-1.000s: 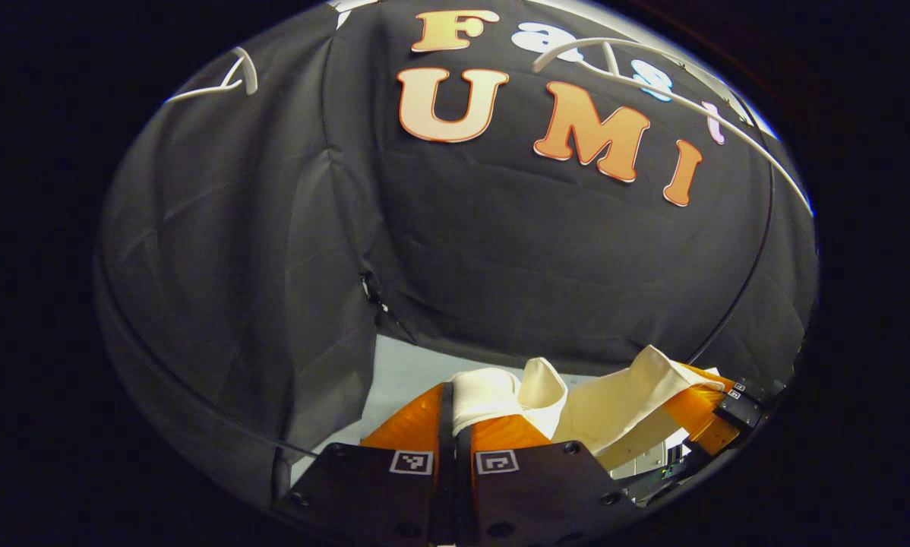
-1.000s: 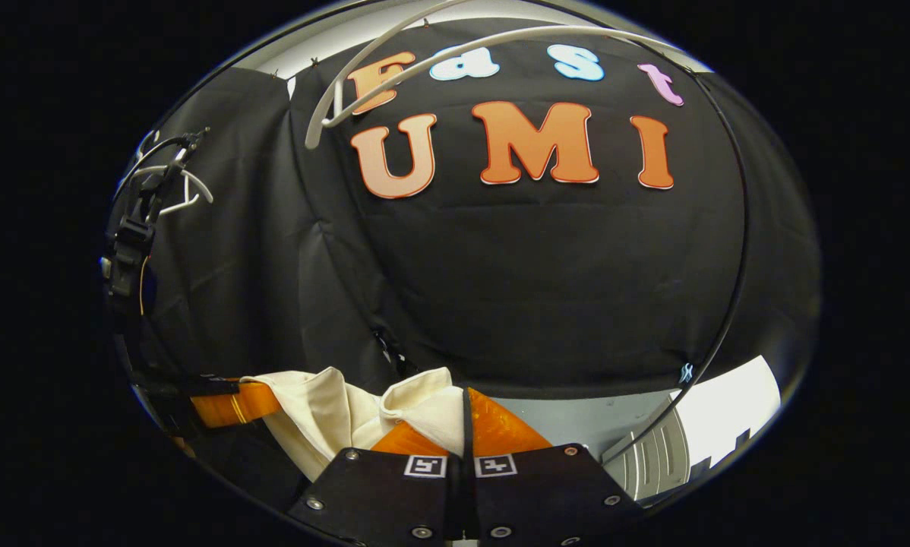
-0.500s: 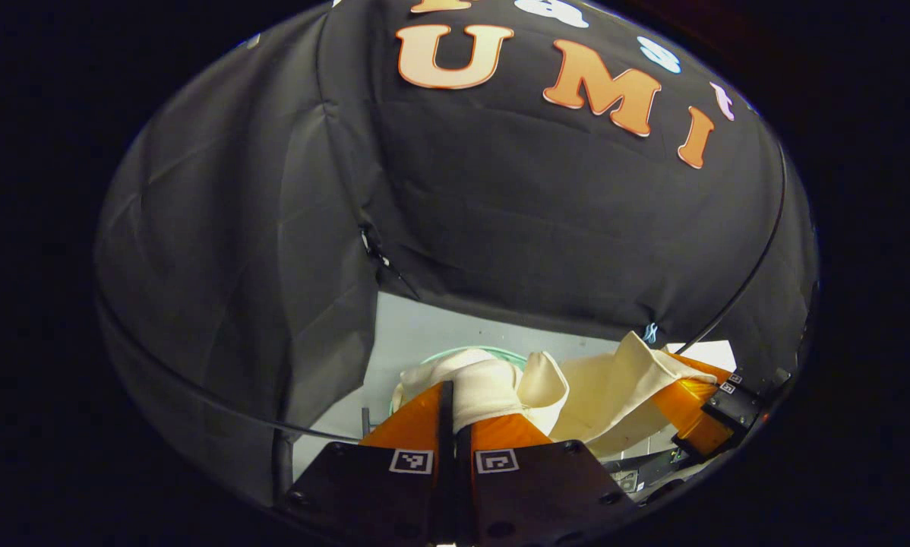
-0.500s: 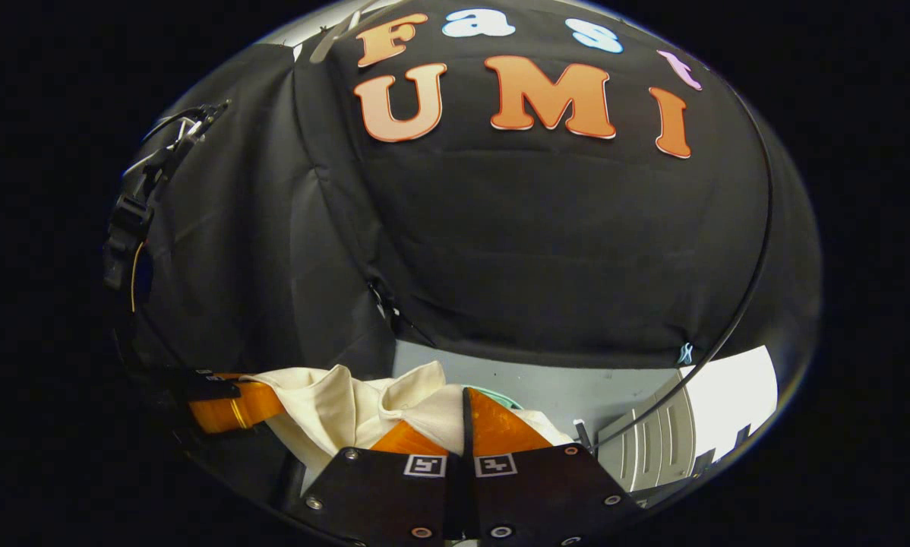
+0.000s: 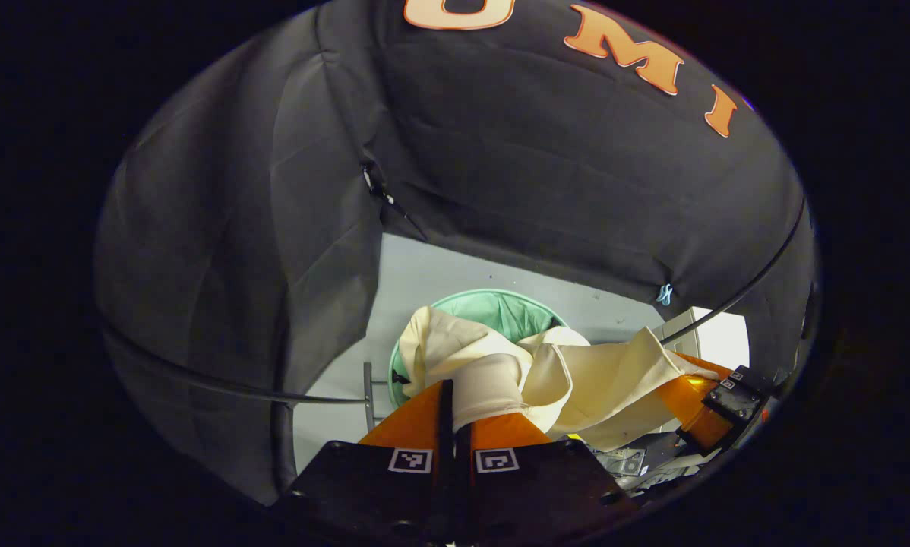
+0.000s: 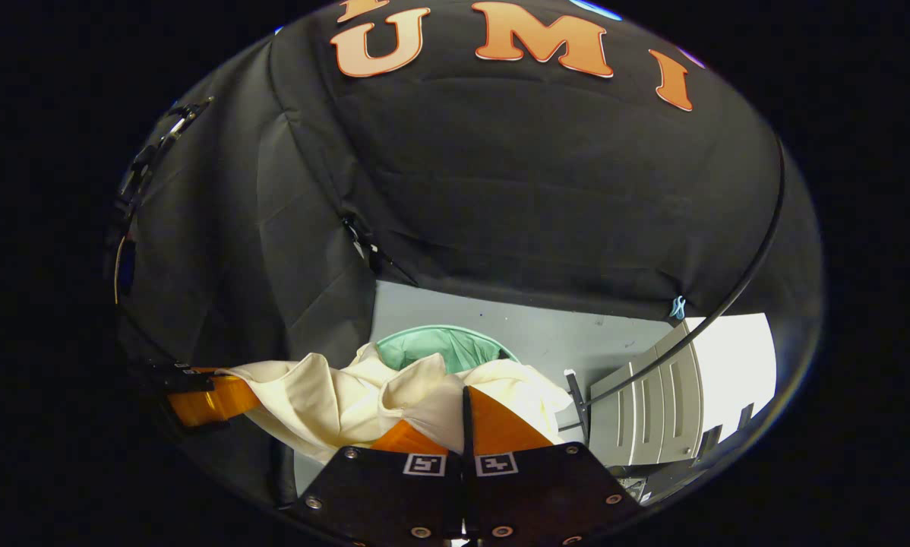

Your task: Grasp the clothes on the hanger with both hands and then place them into the laundry hamper below.

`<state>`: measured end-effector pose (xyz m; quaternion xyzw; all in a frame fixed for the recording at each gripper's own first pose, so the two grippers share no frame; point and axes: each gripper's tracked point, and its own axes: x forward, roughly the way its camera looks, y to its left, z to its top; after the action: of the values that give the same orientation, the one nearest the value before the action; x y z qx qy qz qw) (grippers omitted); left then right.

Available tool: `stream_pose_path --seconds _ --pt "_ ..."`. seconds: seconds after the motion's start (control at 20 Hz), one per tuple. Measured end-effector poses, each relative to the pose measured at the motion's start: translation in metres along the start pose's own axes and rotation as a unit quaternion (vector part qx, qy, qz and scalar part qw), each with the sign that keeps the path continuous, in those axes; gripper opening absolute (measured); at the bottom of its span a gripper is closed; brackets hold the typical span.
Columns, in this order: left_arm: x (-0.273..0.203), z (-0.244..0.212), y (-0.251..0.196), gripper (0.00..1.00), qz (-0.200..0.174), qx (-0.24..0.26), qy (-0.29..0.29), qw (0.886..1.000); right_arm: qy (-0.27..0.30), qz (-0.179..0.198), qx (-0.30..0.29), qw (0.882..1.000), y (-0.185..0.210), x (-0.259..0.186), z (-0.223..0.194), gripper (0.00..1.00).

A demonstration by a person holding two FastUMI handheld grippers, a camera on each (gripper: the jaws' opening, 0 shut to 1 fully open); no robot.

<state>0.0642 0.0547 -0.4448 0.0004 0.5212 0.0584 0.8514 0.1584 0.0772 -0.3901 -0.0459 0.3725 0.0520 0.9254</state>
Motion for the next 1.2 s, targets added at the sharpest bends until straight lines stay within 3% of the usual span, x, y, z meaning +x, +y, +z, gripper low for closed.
stream_pose_path --seconds 0.5,0.6,0.65,0.75,1.0,1.15,1.2 --pt "0.050 -0.018 -0.001 0.06 0.018 0.015 0.059 0.998 0.057 -0.013 -0.047 0.997 0.003 0.043 -0.026 0.05" --pt "0.050 -0.024 -0.006 0.18 0.013 0.005 0.069 0.998 0.063 -0.012 -0.039 0.997 0.003 0.045 -0.031 0.07" --pt "0.047 -0.026 -0.005 0.15 0.015 0.002 0.070 0.997 0.064 -0.014 -0.036 0.997 0.001 0.044 -0.031 0.07" --pt "0.048 -0.024 -0.004 0.26 0.016 0.000 0.068 0.998 0.068 -0.017 -0.030 0.997 -0.002 0.044 -0.033 0.08" --pt "0.047 -0.026 -0.005 0.79 0.010 0.002 0.069 0.998 0.070 -0.015 -0.029 0.997 -0.003 0.043 -0.032 0.16" --pt "0.045 -0.030 -0.005 0.84 0.012 -0.009 0.075 0.997 0.062 -0.016 -0.036 0.997 -0.003 0.042 -0.030 0.30" --pt "0.045 -0.031 -0.006 0.86 0.011 -0.010 0.075 0.997 0.061 -0.016 -0.035 0.997 -0.002 0.042 -0.028 0.46"
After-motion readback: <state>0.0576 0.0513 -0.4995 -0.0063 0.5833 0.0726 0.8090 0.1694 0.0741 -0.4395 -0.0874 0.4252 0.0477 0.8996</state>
